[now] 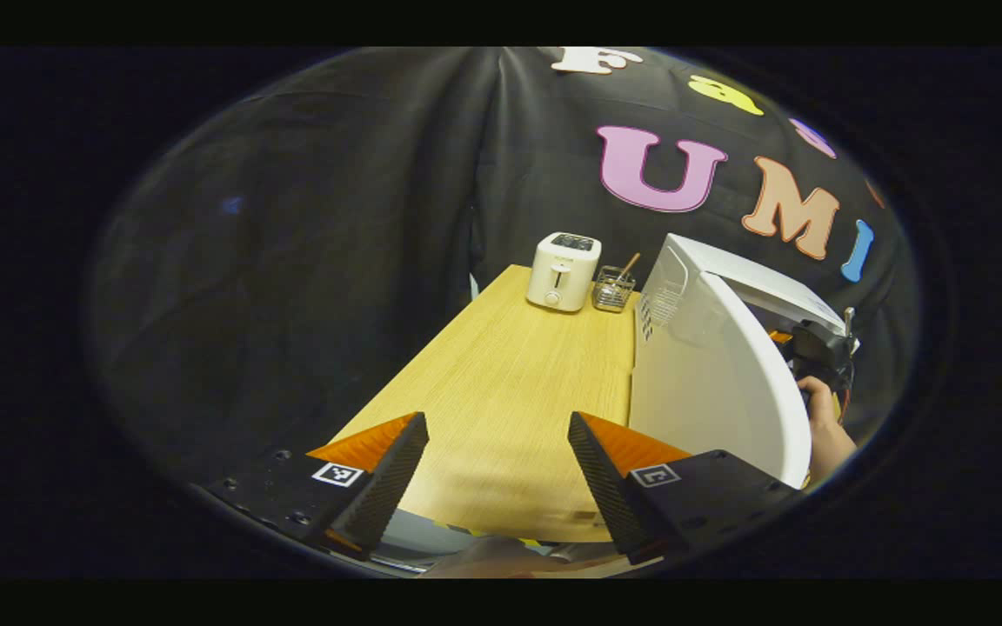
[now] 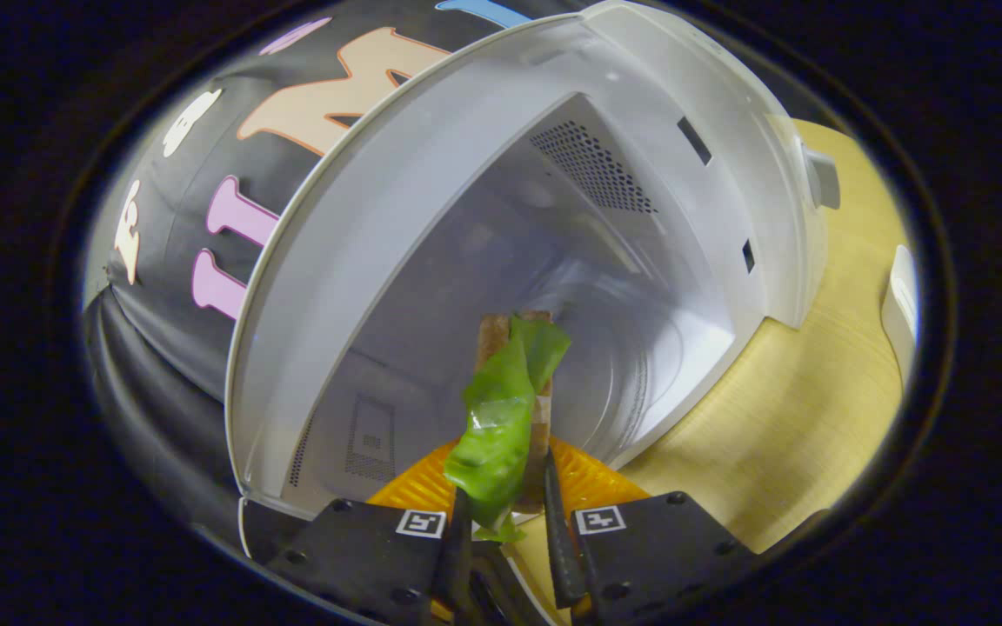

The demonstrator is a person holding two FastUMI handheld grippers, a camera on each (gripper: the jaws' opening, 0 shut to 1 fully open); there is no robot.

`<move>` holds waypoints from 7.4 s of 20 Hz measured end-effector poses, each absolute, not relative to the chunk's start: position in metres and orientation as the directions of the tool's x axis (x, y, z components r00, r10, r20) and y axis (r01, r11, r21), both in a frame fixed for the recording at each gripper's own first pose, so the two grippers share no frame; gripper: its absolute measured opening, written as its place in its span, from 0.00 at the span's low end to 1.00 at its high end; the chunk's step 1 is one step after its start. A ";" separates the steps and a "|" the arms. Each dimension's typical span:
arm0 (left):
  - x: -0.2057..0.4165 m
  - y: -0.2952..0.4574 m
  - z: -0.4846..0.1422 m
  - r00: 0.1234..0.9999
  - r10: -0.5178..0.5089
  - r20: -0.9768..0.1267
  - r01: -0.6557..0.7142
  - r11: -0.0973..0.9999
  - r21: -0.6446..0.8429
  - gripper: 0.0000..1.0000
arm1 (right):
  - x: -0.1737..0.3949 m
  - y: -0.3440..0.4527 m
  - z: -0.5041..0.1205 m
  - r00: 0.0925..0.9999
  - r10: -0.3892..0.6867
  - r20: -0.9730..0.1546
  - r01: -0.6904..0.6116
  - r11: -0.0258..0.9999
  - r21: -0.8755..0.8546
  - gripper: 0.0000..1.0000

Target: Open the microwave oven with the left hand, put the food in, and close the microwave oven.

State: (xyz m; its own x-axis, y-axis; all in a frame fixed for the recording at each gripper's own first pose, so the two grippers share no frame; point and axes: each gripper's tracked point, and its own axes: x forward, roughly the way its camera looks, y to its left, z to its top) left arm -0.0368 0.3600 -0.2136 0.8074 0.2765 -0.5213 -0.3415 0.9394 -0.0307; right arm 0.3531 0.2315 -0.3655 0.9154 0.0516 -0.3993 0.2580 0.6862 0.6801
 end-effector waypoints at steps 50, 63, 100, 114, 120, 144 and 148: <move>-0.036 0.242 -0.222 0.836 -0.047 -0.547 0.154 0.976 0.152 0.01 | 0.066 0.136 -0.252 0.912 -0.330 -0.243 0.381 0.902 0.203 0.99; -0.020 0.157 -0.230 0.795 -0.212 -0.569 0.300 0.952 0.065 0.01 | -0.024 0.042 -0.258 0.808 -0.511 -0.294 0.576 0.790 0.210 1.00; 0.127 -0.040 -0.239 0.875 -0.067 -0.480 0.143 0.982 0.124 0.01 | 0.074 -0.088 -0.232 0.952 -0.221 -0.213 0.261 0.948 0.182 1.00; 0.183 -0.071 -0.235 0.909 -0.039 -0.415 0.092 0.990 0.108 0.01 | 0.069 -0.100 -0.210 0.956 -0.260 -0.138 0.282 0.943 0.178 0.92; 0.200 -0.068 -0.229 0.919 -0.010 -0.393 0.048 0.995 0.088 0.01 | 0.070 -0.105 -0.211 0.950 -0.276 -0.149 0.299 0.940 0.162 0.92; 0.214 -0.054 -0.242 0.903 0.052 -0.426 -0.068 0.997 -0.023 0.01 | 0.073 -0.104 -0.218 0.945 -0.268 -0.187 0.295 0.946 0.136 0.92; 0.208 -0.050 -0.236 0.909 0.019 -0.417 -0.018 1.000 0.007 0.01 | 0.070 -0.099 -0.221 0.950 -0.239 -0.202 0.270 0.952 0.144 1.00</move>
